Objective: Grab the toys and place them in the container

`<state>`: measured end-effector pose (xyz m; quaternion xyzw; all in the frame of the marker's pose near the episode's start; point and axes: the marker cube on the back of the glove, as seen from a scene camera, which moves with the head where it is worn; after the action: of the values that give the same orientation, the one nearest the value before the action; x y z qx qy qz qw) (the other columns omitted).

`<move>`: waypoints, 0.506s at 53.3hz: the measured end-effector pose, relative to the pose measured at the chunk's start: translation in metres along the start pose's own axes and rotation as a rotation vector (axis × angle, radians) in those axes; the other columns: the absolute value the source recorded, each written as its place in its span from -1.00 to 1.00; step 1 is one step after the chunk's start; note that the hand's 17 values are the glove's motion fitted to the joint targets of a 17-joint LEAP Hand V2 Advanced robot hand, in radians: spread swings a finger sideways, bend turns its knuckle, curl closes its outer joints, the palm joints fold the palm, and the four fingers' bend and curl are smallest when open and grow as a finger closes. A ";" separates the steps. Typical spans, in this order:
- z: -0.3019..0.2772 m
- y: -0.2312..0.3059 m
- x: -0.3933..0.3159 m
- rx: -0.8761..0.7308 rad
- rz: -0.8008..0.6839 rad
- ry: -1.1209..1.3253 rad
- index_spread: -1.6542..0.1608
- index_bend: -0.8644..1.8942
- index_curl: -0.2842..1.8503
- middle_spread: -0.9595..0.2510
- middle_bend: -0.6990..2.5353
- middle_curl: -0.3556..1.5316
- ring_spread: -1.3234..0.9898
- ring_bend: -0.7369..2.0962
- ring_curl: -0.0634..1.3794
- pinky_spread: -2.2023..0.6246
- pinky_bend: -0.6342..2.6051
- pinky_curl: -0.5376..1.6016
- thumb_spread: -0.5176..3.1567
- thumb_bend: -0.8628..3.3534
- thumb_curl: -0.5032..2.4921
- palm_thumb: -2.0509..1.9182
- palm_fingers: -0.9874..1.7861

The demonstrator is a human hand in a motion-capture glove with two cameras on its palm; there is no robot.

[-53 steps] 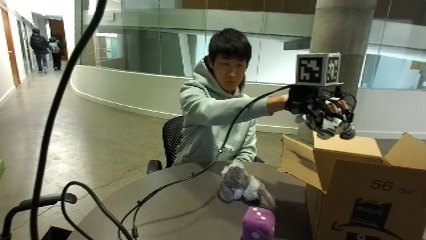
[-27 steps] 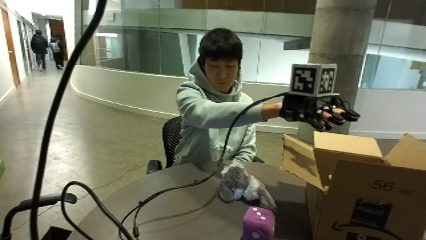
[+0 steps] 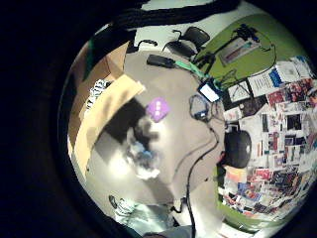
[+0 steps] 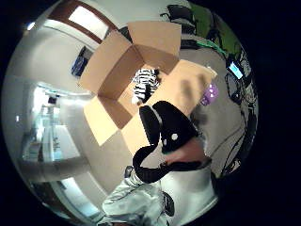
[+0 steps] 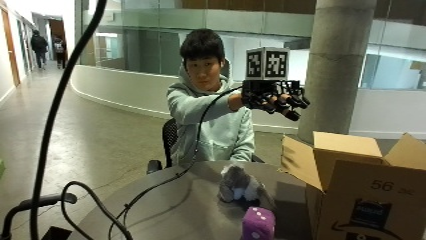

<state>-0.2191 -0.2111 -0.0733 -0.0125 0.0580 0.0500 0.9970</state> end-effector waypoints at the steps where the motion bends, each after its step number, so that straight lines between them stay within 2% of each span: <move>1: 0.000 0.000 0.002 0.003 -0.002 -0.001 0.53 -0.28 -0.37 0.56 -0.49 -0.33 0.14 -0.37 -0.55 0.56 -0.06 -0.20 -0.01 -0.60 -0.42 0.05 -0.46; 18: 0.010 -0.002 0.009 0.005 -0.075 -0.017 0.55 -0.24 -0.36 0.56 -0.46 -0.32 0.12 -0.40 -0.63 0.53 -0.27 -0.27 0.03 -0.59 -0.45 0.07 -0.44; 27: 0.024 -0.010 0.026 -0.072 -0.141 -0.084 0.59 -0.24 -0.35 0.58 -0.46 -0.31 0.09 -0.41 -0.69 0.51 -0.33 -0.27 0.05 -0.59 -0.46 0.09 -0.43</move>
<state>-0.1901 -0.2179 -0.0526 -0.0505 0.0131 -0.0177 0.9985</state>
